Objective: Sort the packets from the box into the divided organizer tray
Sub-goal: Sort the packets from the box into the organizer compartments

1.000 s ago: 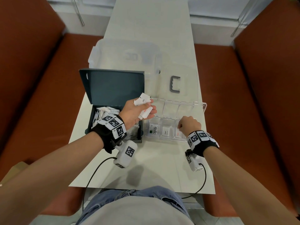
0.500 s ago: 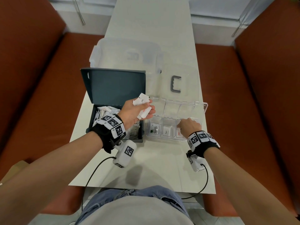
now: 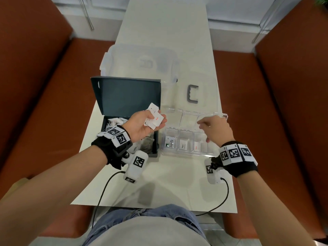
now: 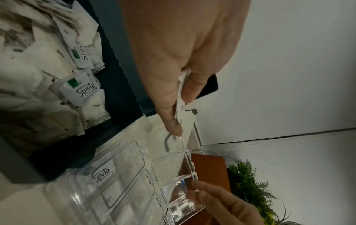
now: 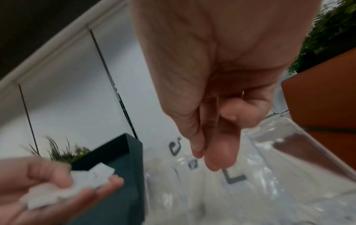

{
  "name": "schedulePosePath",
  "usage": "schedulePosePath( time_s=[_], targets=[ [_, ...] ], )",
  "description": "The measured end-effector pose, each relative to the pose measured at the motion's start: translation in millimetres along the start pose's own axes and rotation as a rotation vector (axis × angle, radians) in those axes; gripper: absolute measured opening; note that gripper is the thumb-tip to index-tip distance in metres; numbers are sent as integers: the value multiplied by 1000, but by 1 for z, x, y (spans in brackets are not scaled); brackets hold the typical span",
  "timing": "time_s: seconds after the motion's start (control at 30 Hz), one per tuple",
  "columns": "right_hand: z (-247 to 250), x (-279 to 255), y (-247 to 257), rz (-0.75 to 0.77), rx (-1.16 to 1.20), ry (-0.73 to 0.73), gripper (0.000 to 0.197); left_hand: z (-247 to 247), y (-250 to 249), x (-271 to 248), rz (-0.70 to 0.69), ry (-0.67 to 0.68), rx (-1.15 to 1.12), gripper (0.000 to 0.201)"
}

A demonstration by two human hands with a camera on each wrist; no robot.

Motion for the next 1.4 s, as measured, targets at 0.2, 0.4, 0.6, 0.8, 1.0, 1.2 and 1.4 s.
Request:
schedulePosePath(
  time_s=[0.2,0.4,0.6,0.8,1.0,1.2,1.4],
  targets=[
    [6,-1,47,91,254,-11,19,1,-4,0,-142,16,156,38],
    [7,-6,75,103,458,-24,16,-9,3,0,-209,43,146,36],
    [8,-6,70,83,496,-57,20,-25,12,-8,-282,104,215,48],
    [7,-2,52,20,547,-35,4,-33,17,-10,-317,46,330,21],
    [15,10,21,-8,477,-83,8,-33,14,-9,-295,-41,364,20],
    [-7,9,-14,60,-127,37,21,-26,11,-9,-285,-102,385,21],
    [-43,0,-27,83,-319,184,27,-22,12,-9,-285,-114,388,21]
  ],
)
Point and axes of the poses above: each hand's wrist, its own x-axis towards the middle knuckle, its own z-axis out of the back of the hand, y = z × x, the point moved 5 cm from there along x, towards the middle knuckle, and after that the axes turned 15 degrees about -y, right-handed, at the moved point
